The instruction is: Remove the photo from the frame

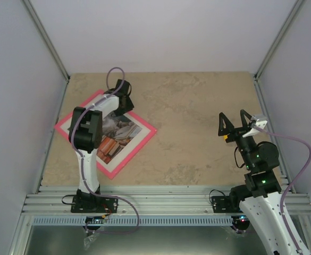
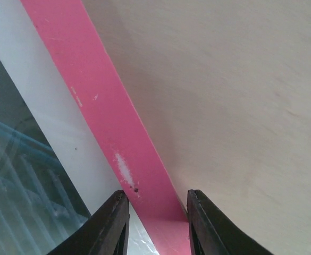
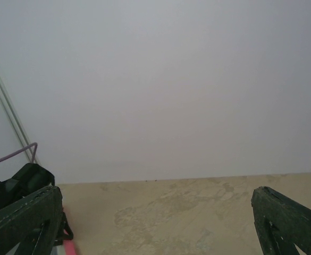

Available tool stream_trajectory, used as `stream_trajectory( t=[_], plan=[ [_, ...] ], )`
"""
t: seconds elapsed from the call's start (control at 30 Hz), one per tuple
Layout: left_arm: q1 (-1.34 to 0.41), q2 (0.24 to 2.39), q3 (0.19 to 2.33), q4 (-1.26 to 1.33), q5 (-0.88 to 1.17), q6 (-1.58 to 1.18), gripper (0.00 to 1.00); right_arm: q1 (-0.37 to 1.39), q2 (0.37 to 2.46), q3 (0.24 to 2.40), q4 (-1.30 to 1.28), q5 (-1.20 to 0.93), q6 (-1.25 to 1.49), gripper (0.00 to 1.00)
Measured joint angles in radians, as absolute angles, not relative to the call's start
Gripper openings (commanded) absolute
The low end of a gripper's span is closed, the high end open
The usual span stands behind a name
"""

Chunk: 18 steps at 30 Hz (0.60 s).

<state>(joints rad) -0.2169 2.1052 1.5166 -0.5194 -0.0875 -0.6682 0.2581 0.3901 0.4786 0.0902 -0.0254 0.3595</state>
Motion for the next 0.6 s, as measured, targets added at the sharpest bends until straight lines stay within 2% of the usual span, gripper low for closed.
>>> stream_trajectory(
  t=[0.6],
  plan=[
    [-0.534, 2.281, 1.8, -0.58, 0.038, -0.621, 0.23, 0.26, 0.387, 0.476, 0.09, -0.025, 0.36, 0.98]
  ],
)
